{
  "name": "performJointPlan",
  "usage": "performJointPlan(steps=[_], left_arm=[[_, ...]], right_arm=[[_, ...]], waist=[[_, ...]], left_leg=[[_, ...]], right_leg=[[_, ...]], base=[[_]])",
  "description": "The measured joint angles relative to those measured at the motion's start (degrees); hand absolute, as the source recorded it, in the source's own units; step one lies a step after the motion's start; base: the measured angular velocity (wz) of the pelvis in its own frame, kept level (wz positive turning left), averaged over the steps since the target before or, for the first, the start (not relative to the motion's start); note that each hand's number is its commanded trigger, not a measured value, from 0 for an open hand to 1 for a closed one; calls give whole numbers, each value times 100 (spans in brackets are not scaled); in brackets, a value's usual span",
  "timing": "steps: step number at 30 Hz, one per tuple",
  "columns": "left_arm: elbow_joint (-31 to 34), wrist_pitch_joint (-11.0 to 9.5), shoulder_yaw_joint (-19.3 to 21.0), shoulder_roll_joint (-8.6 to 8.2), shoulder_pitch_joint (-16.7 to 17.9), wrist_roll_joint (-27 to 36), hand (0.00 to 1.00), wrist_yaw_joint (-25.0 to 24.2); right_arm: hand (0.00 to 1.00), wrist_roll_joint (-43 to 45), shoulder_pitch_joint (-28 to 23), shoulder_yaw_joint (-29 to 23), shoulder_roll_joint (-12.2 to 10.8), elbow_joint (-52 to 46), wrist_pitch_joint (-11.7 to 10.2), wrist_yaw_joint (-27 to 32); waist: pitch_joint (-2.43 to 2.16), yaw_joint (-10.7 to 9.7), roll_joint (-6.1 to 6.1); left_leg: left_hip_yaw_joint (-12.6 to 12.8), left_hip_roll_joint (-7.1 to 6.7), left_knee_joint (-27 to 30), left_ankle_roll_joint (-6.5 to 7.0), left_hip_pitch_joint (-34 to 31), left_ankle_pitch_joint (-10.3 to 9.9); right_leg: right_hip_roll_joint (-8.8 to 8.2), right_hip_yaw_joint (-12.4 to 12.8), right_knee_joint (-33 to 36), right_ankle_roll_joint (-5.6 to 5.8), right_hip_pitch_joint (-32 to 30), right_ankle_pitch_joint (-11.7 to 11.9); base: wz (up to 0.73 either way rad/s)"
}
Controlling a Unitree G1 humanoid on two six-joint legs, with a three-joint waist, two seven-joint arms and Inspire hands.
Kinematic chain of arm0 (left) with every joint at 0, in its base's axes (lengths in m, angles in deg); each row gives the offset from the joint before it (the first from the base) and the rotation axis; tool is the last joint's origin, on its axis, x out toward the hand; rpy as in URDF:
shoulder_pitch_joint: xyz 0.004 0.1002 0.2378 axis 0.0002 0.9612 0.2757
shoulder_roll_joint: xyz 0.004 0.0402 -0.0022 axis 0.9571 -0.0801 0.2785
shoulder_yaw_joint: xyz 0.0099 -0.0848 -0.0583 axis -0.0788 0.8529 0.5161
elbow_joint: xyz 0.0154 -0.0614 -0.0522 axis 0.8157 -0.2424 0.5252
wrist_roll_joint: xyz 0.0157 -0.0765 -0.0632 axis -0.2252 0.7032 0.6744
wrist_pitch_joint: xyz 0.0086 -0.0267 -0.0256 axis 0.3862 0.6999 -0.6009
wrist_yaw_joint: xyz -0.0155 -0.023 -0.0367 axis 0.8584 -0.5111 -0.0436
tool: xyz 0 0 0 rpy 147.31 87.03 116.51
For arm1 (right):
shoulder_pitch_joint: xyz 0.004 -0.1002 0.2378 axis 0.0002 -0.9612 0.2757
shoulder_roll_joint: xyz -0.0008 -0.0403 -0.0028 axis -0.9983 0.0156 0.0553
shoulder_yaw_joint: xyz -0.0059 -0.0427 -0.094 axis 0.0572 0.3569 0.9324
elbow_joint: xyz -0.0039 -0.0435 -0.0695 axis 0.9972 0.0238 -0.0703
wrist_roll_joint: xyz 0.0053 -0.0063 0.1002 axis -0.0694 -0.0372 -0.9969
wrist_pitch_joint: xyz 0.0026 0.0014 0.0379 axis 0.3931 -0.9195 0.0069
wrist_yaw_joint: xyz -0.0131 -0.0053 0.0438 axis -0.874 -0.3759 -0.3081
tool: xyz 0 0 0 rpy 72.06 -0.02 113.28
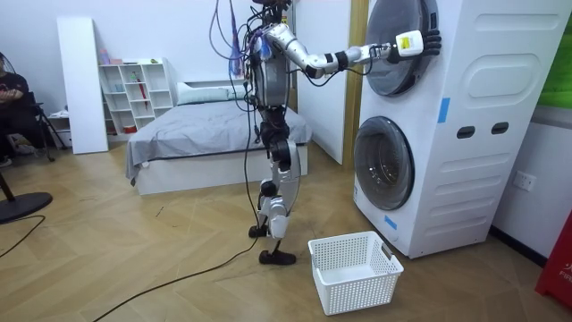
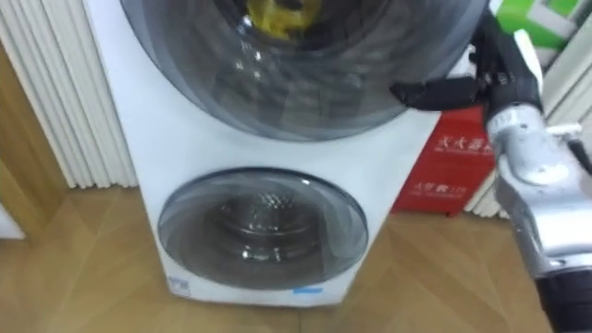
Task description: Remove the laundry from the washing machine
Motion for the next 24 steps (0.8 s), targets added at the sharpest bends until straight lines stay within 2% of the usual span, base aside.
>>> performJointPlan(steps=[1,3,4,8,11,14,16,20,22,24], left_arm=[[-3,0,-1,3,7,-1,0,0],[-2,-1,-8,2,20,-2,0,-3],[4,-21,-13,6,14,4,0,-3],[0,-32,-121,2,2,15,0,-3],[-28,-35,-157,-55,3,6,0,-2],[-136,-34,-161,-66,-1,17,0,-1],[-239,-59,-161,-65,-6,59,0,3],[-256,-96,-166,-63,-1,111,0,6],[-255,-128,-284,-62,-18,117,0,13],[-257,-134,-410,-75,22,168,0,22]], right_arm=[[0,102,-10,0,-5,-34,-2,-28],[0,316,-59,-4,-11,-167,-4,-88],[0,317,-183,-26,-14,-339,-6,-54],[0,278,-556,-108,-29,-860,-11,61],[0,295,-972,-233,-107,-1402,-43,51],[0,244,-1283,-286,-253,-1831,-87,46],[0,243,-1437,-301,-333,-2045,-106,-10],[0,289,-1614,-312,-542,-2069,-295,-68],[0,287,-1841,-307,-562,-2092,-481,-143],[0,288,-1987,-297,-582,-2127,-522,-244]], waist=[[10,80,-4],[18,72,7],[17,67,18],[20,62,69],[49,59,129],[36,39,196],[27,32,253],[22,24,257],[1,8,260],[-3,18,266]], left_leg=[[-23,1,-28,0,54,0],[-32,0,-27,-1,50,-1],[-17,1,-27,-1,43,-1],[30,14,-25,-1,33,-1],[146,18,-23,-1,32,-1],[180,11,-18,-1,34,-2],[314,2,-10,0,31,-3],[421,-5,59,2,-3,-5],[423,1,101,2,-45,-5],[454,5,124,2,-44,-5]], right_leg=[[20,10,-25,2,8,-1],[24,-66,-54,1,13,-1],[24,-137,-83,1,32,-1],[38,-159,-103,1,38,-1],[36,-149,-108,1,39,-1],[28,-145,-108,1,35,-1],[9,-145,-107,-21,31,-15],[-6,-132,-97,-93,30,-60],[0,-144,-90,-97,27,-60],[0,-127,-81,-100,23,-58]], base=[[-35],[-17],[3],[4],[-1],[-3],[0],[6],[12],[-2]])
